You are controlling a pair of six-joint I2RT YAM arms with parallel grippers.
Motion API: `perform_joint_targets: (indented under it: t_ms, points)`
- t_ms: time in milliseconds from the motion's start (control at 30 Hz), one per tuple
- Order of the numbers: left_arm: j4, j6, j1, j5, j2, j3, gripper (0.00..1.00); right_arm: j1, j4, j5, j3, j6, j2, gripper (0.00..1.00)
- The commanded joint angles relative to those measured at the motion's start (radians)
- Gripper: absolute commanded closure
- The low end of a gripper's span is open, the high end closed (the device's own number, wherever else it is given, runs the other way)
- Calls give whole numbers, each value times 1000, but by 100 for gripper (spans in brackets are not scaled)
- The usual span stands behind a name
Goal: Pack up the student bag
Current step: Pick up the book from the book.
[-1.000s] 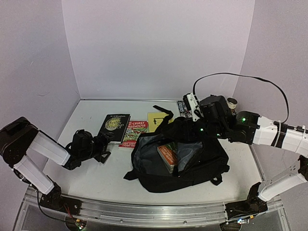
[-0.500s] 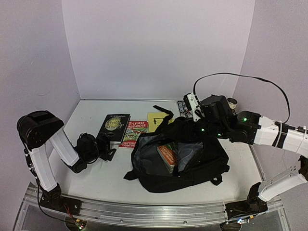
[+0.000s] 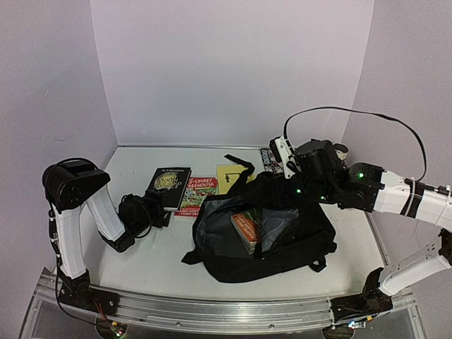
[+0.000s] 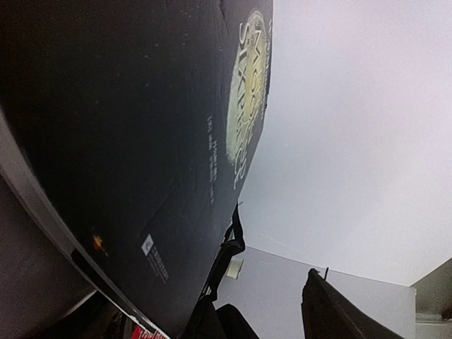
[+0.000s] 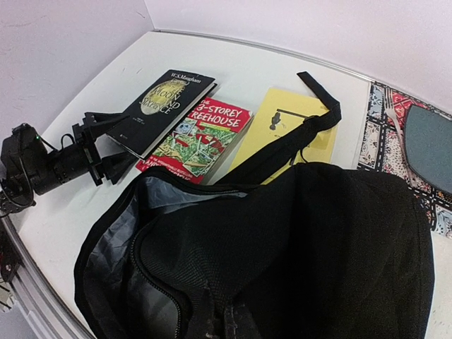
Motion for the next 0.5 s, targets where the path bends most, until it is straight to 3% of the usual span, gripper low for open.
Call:
perform_joint_targets:
  t_ms: [0, 100, 467]
  points:
    - [-52, -61, 5, -21, 88, 31, 19, 3, 67, 47, 52, -33, -54, 100]
    - [-52, -67, 6, -26, 119, 52, 25, 3, 64, 54, 56, -42, -53, 100]
    - [-41, -53, 7, -95, 104, 29, 82, 3, 58, 51, 65, -58, -37, 100]
